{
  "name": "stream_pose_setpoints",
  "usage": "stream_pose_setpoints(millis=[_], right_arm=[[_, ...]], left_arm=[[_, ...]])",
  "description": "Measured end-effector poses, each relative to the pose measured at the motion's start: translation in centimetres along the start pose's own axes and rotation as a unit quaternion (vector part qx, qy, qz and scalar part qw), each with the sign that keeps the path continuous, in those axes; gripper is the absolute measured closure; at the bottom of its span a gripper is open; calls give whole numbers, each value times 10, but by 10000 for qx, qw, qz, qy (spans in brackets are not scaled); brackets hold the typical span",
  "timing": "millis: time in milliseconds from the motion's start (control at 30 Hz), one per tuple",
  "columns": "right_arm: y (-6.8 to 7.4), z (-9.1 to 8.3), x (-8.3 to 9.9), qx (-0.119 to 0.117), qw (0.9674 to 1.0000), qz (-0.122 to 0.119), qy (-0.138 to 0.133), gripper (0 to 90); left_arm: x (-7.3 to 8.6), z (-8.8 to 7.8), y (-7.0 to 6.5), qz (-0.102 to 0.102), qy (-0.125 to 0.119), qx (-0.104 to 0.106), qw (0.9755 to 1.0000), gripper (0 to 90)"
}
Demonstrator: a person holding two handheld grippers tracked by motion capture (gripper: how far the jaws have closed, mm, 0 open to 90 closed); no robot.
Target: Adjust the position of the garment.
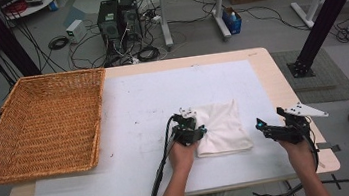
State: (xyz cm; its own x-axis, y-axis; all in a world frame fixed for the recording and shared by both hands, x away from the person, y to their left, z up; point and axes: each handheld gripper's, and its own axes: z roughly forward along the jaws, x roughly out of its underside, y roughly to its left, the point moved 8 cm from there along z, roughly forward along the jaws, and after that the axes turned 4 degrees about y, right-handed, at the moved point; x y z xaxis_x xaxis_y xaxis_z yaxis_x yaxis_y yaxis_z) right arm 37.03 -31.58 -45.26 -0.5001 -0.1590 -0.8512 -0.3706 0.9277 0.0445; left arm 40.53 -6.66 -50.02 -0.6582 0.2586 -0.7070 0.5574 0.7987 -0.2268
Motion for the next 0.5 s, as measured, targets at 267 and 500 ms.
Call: stream_pose_setpoints(millis=[267, 500], right_arm=[[1, 0, 1, -24, 10000, -65, 64, 110], [8, 4, -3, -67, 9999, -110, 62, 110]], left_arm=[[-4, -10, 8, -287, -218, 341, 9988, 819], [-1, -42, 49, -519, -530, 196, 9970, 823]])
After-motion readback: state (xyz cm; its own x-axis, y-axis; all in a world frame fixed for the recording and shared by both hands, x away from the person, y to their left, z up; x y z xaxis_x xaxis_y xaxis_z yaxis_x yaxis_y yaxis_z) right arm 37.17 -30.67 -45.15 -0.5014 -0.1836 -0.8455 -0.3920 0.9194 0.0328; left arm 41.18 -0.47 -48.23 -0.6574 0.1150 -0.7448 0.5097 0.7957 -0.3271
